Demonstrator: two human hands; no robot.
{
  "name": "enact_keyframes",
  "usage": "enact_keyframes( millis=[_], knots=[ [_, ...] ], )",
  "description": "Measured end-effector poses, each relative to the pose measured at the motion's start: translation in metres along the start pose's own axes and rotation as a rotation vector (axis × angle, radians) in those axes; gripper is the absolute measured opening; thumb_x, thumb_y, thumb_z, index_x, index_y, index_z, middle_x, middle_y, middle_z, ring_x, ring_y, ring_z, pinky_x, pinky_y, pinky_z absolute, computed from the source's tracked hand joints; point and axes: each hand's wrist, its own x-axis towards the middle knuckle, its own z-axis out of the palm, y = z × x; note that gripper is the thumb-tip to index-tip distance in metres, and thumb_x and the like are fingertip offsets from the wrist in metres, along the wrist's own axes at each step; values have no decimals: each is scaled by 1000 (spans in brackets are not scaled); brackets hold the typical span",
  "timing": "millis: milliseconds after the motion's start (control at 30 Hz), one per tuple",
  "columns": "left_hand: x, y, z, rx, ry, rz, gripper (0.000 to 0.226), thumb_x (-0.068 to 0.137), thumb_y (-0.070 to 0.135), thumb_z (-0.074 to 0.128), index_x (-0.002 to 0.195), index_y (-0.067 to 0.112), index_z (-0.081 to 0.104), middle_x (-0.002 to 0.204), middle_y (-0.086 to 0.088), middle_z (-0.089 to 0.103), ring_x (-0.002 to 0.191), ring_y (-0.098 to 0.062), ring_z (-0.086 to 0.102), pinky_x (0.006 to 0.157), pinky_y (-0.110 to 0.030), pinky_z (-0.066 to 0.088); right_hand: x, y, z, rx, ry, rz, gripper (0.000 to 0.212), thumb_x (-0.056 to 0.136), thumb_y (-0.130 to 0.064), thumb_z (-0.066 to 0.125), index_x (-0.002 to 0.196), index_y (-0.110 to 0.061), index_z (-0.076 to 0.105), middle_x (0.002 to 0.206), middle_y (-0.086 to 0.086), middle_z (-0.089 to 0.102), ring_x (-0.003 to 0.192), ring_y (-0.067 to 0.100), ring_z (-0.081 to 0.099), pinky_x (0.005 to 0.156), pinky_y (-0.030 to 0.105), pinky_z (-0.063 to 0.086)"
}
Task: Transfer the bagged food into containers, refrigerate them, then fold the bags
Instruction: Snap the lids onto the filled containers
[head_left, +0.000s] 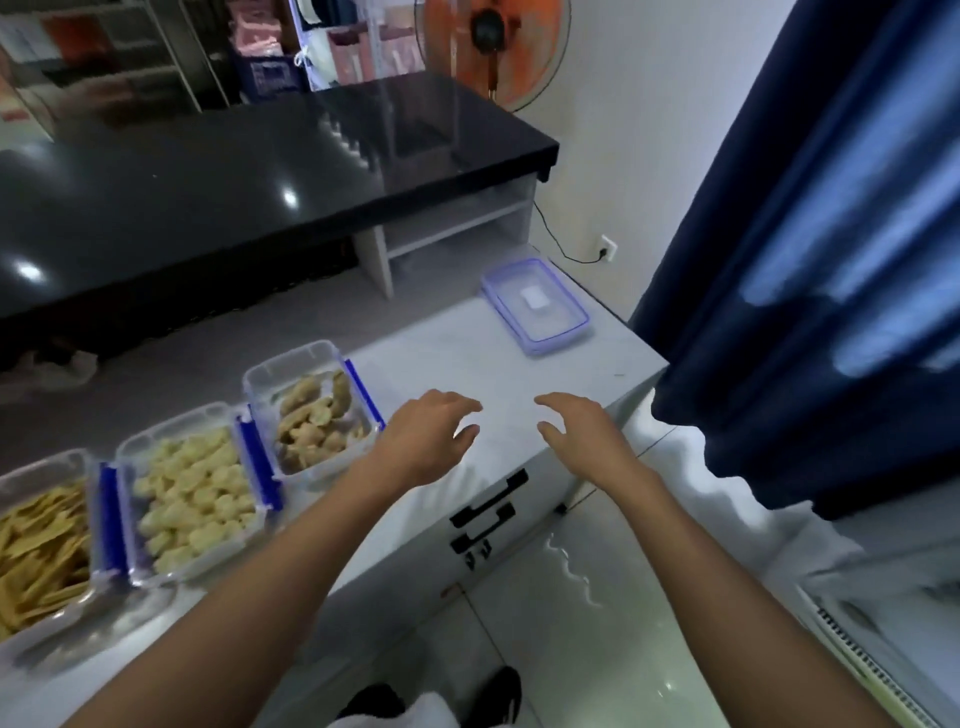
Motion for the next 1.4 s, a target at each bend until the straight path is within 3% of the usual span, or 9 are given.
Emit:
enact_keyframes(
  millis=[300,500,667,900,1033,1133,1233,1300,1400],
  knots=[
    [100,33,18,31,-74,-8,42,104,37,46,144,26,50,146,3,55,133,-23,47,103,-42,43,58,57,-48,-95,-2,63,45,101,-29,53,145,-22,50,150,-4,49,137,19,44,113,37,36],
    [174,33,28,-16,38,4,37,102,33,49,137,24,57,139,2,60,128,-24,49,97,-41,46,123,71,-75,-187,-16,64,45,101,-31,51,146,-25,48,149,-5,50,135,20,46,109,36,40],
    [221,28,42,-35,52,-32,40,101,33,50,139,21,57,151,-1,47,143,-23,34,103,-42,41,172,74,-95,-227,-8,74,45,101,-21,49,145,-22,49,145,-3,53,126,23,52,88,32,44],
    [224,20,72,61,-58,-27,41,97,29,53,138,21,57,151,-3,47,149,-29,27,105,-43,40,215,94,-75,-89,21,126,2,92,-15,51,92,-14,53,96,5,60,83,27,57,67,35,48],
    [219,23,76,21,1,-42,39,95,23,60,134,18,62,146,-7,54,148,-33,32,103,-48,47,230,102,-72,-29,74,142,12,96,-24,59,95,-12,59,100,7,54,85,26,55,67,30,41],
    [215,31,77,1,3,-90,38,97,23,58,135,19,62,146,-6,54,150,-31,29,104,-46,47,235,109,-75,14,91,163,25,92,-18,61,72,-27,50,88,-1,48,75,23,43,55,26,31],
    [207,40,80,-39,40,-108,37,96,20,60,133,18,64,144,-8,56,148,-32,33,102,-46,50,234,113,-79,36,109,151,9,90,-12,60,90,-20,66,96,2,60,83,27,56,67,29,42],
    [202,45,82,-78,75,-108,39,93,17,63,133,17,64,143,-9,57,145,-31,37,100,-47,51,230,114,-80,93,143,131,23,92,-12,62,112,-13,71,117,4,66,102,28,63,80,31,49],
    [197,53,83,-173,112,-195,43,95,18,62,137,17,60,149,-7,51,145,-24,35,107,-46,46,223,109,-86,198,192,77,26,92,-11,63,117,-9,72,121,5,68,106,25,66,88,30,50]
  ],
)
